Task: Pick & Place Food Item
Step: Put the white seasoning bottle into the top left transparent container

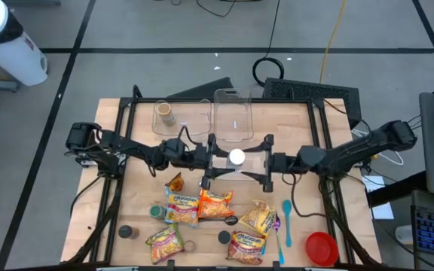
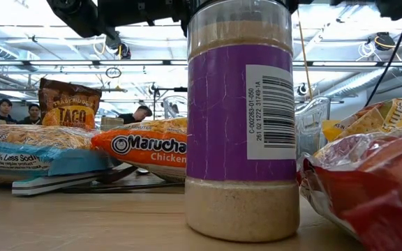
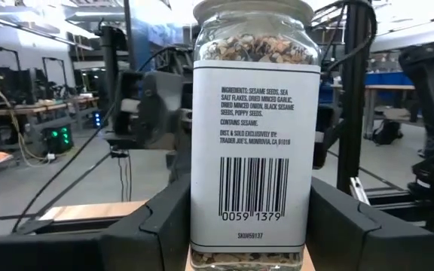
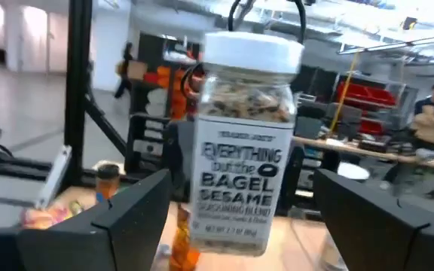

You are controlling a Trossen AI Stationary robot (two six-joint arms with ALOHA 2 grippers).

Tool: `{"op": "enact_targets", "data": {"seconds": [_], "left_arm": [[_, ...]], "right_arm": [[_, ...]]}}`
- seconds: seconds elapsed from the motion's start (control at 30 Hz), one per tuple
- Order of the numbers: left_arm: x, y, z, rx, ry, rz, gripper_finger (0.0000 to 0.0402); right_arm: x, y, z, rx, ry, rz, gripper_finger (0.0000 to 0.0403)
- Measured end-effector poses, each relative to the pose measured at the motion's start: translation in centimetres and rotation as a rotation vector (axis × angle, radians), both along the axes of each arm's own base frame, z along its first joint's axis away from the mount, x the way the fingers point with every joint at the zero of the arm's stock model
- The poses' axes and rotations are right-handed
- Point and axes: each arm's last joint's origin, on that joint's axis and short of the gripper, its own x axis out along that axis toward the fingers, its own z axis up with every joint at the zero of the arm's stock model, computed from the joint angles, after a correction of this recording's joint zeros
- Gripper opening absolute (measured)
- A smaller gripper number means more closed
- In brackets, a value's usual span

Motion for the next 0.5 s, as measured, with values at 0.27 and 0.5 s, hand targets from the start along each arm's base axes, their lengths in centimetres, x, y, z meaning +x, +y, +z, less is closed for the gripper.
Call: {"op": "enact_targets", "data": {"seconds": [0.27,0.5], "left_arm": [[0.0,0.0,-0.1,0.000,0.009,0.003,0.0202],[0.0,0.1,-0.1,-0.001,0.010,0.014,0.0202]], "right_arm": [[1.7,-0.8,-0.9,0.084,-0.068,0.082,0.0318],[2.8,-0.8,-0.8,0.083,-0.071,0.104,0.0285]]}}
